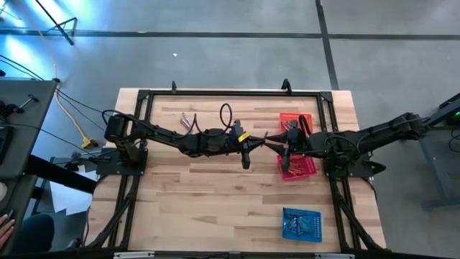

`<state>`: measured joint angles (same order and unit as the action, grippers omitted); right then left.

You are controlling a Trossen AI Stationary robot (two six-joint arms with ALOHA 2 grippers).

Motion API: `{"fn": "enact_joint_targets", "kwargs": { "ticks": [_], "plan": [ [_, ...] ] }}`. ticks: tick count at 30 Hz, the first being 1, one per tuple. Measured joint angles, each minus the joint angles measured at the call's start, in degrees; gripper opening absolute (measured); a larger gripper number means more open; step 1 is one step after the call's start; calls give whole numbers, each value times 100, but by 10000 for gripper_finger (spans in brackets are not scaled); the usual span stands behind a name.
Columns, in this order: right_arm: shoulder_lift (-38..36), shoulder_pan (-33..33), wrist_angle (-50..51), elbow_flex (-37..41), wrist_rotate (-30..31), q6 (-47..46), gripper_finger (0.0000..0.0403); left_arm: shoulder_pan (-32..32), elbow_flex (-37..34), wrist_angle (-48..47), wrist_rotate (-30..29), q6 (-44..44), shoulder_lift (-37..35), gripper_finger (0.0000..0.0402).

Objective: Sort crayons
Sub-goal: Put the gray crayon into the orange bin

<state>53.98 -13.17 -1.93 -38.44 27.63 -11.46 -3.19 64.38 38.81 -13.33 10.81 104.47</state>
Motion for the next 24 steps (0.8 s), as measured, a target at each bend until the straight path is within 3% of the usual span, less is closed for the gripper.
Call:
{"fn": "enact_joint_targets", "kwargs": {
  "ticks": [10,19,24],
  "plan": [
    [-3,35,304,9,185,-13,102,-43,0,45,-469,-209,4,3],
    [-160,57,385,9,246,-7,102,-41,0,24,-405,-103,4,3],
    [-89,150,390,9,-63,-156,102,-91,0,49,-327,-98,4,3]
  ]
}}
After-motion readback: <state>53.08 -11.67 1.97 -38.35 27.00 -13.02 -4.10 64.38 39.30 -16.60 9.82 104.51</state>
